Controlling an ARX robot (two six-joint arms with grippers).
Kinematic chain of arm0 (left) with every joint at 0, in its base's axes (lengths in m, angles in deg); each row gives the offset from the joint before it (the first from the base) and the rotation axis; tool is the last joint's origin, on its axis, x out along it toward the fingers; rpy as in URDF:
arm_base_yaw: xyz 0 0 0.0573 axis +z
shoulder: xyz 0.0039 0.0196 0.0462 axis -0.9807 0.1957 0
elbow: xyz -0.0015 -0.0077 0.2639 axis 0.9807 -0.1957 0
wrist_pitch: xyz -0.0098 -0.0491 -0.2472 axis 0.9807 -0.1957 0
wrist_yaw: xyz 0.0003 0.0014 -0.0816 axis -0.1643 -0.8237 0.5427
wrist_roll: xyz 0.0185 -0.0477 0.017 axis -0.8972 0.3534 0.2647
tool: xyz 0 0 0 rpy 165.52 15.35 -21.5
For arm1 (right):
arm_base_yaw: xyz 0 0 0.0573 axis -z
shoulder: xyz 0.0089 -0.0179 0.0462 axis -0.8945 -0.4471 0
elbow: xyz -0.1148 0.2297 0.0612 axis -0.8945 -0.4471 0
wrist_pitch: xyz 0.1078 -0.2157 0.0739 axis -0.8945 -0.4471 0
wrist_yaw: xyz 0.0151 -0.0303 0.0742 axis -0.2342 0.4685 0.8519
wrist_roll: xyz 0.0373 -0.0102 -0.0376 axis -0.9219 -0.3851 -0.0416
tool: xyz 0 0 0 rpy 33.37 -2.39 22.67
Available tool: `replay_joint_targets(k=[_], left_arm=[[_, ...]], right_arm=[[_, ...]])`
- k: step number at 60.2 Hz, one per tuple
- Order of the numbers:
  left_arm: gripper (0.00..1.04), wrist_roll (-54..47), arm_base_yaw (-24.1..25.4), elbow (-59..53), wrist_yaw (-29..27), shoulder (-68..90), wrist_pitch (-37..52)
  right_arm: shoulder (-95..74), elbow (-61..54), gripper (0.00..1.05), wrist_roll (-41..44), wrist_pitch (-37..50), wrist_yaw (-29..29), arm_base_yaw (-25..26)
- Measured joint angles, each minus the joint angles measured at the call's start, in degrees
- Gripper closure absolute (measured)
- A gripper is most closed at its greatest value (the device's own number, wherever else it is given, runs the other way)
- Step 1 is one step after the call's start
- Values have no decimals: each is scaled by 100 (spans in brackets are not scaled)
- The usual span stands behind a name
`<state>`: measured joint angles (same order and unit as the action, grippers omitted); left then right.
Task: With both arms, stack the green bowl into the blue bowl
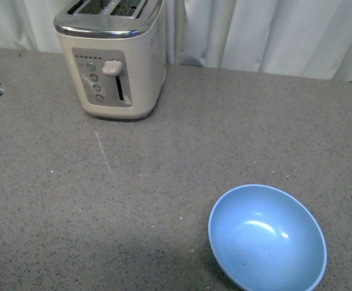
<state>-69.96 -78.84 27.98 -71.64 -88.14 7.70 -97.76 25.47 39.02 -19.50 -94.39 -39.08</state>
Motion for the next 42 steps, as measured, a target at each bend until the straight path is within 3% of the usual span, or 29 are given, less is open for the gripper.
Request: replay_joint_targets(k=[26,33,42], left_arm=[[6,-2,0,0,0,0,0],[6,0,0,0,0,0,0],[6,0,0,0,0,0,0]], right_arm=[[-481,264,9,-13,61,37,-20],[-531,286,32,-26,79,-52,-37],[-511,264,53,-81,122,17,-133]])
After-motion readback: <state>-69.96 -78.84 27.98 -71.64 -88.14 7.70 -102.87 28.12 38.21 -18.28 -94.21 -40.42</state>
